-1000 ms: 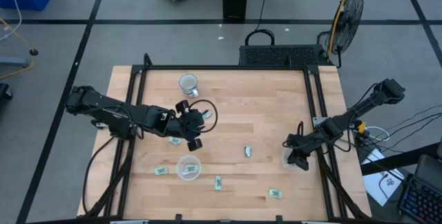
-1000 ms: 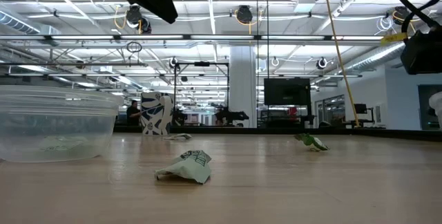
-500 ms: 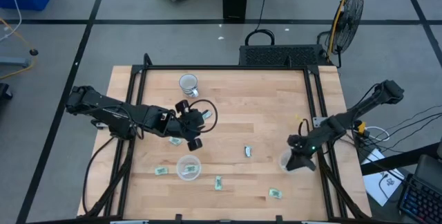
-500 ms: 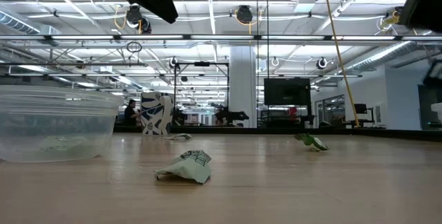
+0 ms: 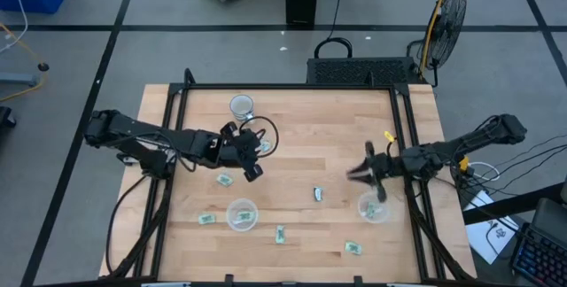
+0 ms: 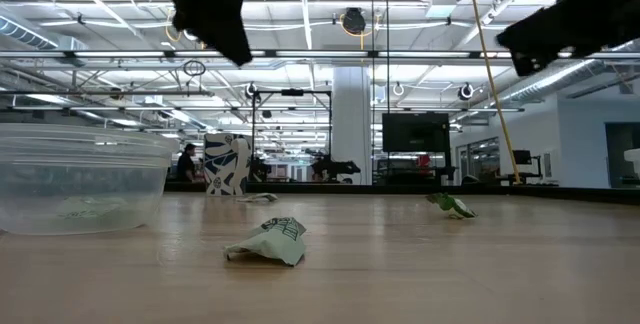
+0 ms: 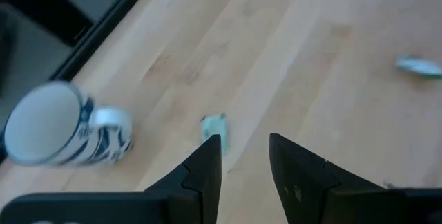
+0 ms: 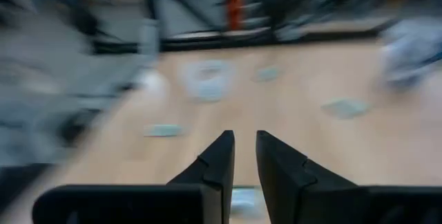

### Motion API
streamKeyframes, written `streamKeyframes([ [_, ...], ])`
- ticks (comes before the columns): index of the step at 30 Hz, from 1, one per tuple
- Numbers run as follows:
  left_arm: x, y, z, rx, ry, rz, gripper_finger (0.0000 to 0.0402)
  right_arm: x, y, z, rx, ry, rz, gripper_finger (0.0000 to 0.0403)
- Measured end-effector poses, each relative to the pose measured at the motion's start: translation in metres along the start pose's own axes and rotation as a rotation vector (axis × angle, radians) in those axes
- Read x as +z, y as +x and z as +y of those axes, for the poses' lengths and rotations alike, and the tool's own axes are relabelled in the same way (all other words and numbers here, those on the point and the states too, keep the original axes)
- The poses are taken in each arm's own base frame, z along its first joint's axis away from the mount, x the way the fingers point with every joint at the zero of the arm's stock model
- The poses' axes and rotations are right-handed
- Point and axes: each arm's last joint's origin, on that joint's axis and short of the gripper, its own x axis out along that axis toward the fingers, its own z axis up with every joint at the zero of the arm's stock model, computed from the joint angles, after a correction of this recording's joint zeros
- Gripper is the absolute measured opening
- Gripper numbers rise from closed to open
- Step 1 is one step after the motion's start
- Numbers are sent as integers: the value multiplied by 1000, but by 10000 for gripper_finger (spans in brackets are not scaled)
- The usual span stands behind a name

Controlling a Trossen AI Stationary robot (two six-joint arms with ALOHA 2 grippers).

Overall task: Pick and place items into bin
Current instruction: Put the stevia packet into the left transparent bin

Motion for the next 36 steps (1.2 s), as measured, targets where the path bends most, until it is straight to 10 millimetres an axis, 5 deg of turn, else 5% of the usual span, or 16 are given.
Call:
streamKeyframes([
  [7, -28, 41, 16, 27, -109, 47, 129, 15, -1, -34, -457, -125, -110, 59],
  [14, -47, 81, 13, -269, -26, -54, 129, 30, 3, -61, -429, -84, 11, 59],
  [21, -49, 95, 23, -129, -12, -44, 129, 45, 8, -96, -524, -26, 218, 59],
  [36, -74, 145, 21, 47, 7, 87, 129, 18, 30, -124, -630, 73, 389, 59],
])
